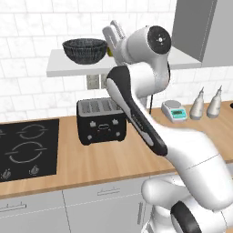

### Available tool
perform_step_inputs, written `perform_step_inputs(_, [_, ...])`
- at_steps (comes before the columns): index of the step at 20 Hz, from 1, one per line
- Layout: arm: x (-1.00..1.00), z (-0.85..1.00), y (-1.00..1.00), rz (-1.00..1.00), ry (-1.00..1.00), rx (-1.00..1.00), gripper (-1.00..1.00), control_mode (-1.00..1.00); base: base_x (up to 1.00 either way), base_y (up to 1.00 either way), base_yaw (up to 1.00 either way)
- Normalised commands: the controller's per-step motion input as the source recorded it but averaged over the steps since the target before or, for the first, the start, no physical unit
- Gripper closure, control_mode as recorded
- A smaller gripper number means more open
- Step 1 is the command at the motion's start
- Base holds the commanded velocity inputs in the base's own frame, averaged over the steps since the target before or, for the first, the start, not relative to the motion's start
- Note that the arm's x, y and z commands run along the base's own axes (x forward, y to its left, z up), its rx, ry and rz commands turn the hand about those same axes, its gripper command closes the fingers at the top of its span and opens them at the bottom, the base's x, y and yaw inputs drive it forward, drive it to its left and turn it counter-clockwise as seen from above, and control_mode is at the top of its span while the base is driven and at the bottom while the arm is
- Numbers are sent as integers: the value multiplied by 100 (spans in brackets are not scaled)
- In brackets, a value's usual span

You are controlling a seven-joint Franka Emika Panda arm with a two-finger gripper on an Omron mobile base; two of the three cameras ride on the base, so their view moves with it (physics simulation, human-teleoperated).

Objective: Pick up the bowls on the counter and stack them on top of one another in the open cabinet. Place the smaller bowl on top of the larger bowl.

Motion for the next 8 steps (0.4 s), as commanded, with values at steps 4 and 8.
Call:
perform_step_inputs(4, [-74, -25, -52, -1, 1, 1, -100, -100, 0, 0, 0])
perform_step_inputs(8, [-68, -34, -62, 0, 11, 1, -100, -100, 0, 0, 0])
